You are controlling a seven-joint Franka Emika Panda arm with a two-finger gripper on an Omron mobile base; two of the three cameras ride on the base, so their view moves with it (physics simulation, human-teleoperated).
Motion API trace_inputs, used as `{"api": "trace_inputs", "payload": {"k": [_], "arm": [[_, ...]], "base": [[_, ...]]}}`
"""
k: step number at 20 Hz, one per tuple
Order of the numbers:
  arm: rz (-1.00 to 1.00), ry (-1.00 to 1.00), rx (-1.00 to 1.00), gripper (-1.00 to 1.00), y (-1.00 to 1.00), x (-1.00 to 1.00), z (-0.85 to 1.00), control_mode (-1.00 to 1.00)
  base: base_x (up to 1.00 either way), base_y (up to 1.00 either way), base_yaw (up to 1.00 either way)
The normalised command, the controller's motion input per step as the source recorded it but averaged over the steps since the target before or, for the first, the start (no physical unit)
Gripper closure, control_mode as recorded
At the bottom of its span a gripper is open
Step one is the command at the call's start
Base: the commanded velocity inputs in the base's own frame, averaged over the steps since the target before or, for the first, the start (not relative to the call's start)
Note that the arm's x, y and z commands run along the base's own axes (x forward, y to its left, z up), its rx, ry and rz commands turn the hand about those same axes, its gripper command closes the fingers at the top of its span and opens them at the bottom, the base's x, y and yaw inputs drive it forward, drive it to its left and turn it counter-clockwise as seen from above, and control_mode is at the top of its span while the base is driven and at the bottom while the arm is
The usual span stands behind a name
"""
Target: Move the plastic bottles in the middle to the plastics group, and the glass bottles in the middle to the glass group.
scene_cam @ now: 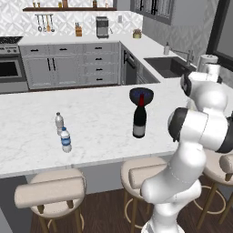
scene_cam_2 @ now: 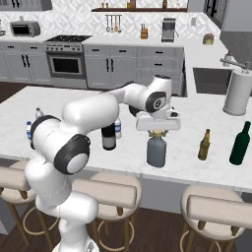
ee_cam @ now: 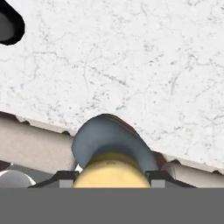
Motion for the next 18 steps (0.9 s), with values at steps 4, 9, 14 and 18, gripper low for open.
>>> {"api": "trace_inputs", "payload": {"k": [4,9,14,18], "arm": [[0.07,0.00,0.00,1.00,-1.00,-0.12,0.12,-1.00],[0.10,0.00,0.02,1.00,-1.00,-0.06,0.01,-1.00],[0.11,-0.02,0.01,1.00,-1.00,-0.03,0.00,-1.00],[0.14,-0.09,0.00,1.00,-0.79,0.00,-0.16,-1.00]], "base": [[0.00,0.00,0.00],[0.00,0.00,0.00],[0.00,0.00,0.00],[0.00,0.00,0.00]]}}
